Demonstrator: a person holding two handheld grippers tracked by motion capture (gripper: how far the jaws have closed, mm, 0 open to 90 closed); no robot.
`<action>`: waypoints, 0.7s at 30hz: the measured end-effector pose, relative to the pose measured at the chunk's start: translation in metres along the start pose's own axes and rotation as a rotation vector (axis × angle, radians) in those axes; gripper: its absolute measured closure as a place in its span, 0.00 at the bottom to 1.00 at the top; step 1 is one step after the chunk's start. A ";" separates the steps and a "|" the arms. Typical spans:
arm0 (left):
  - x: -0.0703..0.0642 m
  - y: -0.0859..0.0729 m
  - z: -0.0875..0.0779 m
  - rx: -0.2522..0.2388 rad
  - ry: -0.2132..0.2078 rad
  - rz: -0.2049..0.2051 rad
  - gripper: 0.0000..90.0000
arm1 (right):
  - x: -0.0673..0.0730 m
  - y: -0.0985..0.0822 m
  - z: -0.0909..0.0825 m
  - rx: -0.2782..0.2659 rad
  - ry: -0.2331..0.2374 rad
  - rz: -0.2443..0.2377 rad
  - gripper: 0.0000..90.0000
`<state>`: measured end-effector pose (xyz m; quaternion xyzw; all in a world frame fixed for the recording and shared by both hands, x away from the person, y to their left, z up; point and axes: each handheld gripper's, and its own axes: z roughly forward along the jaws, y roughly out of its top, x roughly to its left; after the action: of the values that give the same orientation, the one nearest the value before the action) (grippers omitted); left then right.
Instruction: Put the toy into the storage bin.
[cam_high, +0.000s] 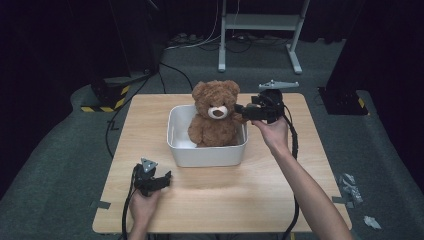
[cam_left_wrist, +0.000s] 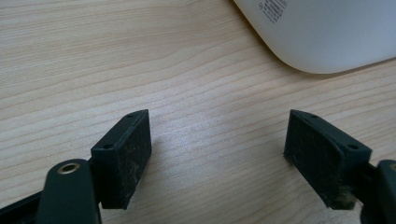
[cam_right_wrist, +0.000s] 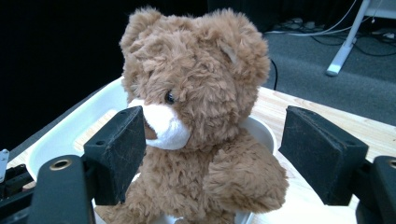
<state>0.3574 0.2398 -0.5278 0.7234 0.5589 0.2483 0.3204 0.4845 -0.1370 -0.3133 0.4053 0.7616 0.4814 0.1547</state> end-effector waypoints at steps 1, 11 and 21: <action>0.000 0.000 0.000 0.000 0.000 0.000 0.25 | 0.000 -0.001 -0.001 -0.006 -0.001 0.002 0.25; 0.000 0.000 0.000 0.003 0.001 0.001 0.25 | -0.004 -0.009 -0.013 -0.033 -0.009 -0.006 0.28; 0.000 0.000 0.000 0.000 0.000 -0.001 0.25 | -0.008 -0.012 -0.026 -0.060 -0.009 -0.001 0.31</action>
<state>0.3571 0.2395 -0.5279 0.7231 0.5594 0.2479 0.3205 0.4677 -0.1619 -0.3126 0.4022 0.7463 0.5022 0.1706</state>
